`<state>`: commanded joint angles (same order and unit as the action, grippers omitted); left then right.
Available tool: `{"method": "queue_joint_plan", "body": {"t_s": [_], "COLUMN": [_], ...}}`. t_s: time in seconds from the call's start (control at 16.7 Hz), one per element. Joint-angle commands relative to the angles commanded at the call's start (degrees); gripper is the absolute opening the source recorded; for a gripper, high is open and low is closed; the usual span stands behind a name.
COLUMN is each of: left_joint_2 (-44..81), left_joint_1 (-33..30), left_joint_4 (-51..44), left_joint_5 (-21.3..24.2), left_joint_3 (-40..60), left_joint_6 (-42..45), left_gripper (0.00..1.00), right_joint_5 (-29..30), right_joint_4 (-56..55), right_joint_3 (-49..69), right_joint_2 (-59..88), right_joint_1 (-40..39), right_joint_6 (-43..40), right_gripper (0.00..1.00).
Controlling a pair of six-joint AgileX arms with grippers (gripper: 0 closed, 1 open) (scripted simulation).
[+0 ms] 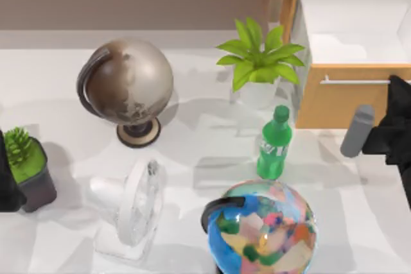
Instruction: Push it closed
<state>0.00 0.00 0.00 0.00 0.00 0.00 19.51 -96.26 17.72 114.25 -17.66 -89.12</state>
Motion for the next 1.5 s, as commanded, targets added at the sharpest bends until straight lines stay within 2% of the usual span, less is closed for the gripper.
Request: {"method": "queue_joint_plan", "body": {"t_s": [0.24,0.78,1.14,1.5], "left_joint_2": [0.00,0.00,0.00,0.00], "left_joint_1": [0.00,0.00,0.00,0.00], "left_joint_4": [0.00,0.00,0.00,0.00], "left_joint_5": [0.00,0.00,0.00,0.00], "left_joint_3": [0.00,0.00,0.00,0.00], "left_joint_6": [0.00,0.00,0.00,0.00], "left_gripper": [1.00,1.00,1.00,1.00], "right_joint_5": [-0.24,-3.82,-3.99,-5.65], "right_joint_4": [0.60,9.62,10.35,16.00], "right_joint_3": [0.77,13.68,14.77,24.17], "right_joint_2": [0.26,4.36,4.56,8.37], "right_joint_1": [0.08,3.79,3.69,5.37], "right_joint_6": [0.14,0.10,0.24,0.21], "right_gripper": [0.00,0.00,0.00,0.00]}}
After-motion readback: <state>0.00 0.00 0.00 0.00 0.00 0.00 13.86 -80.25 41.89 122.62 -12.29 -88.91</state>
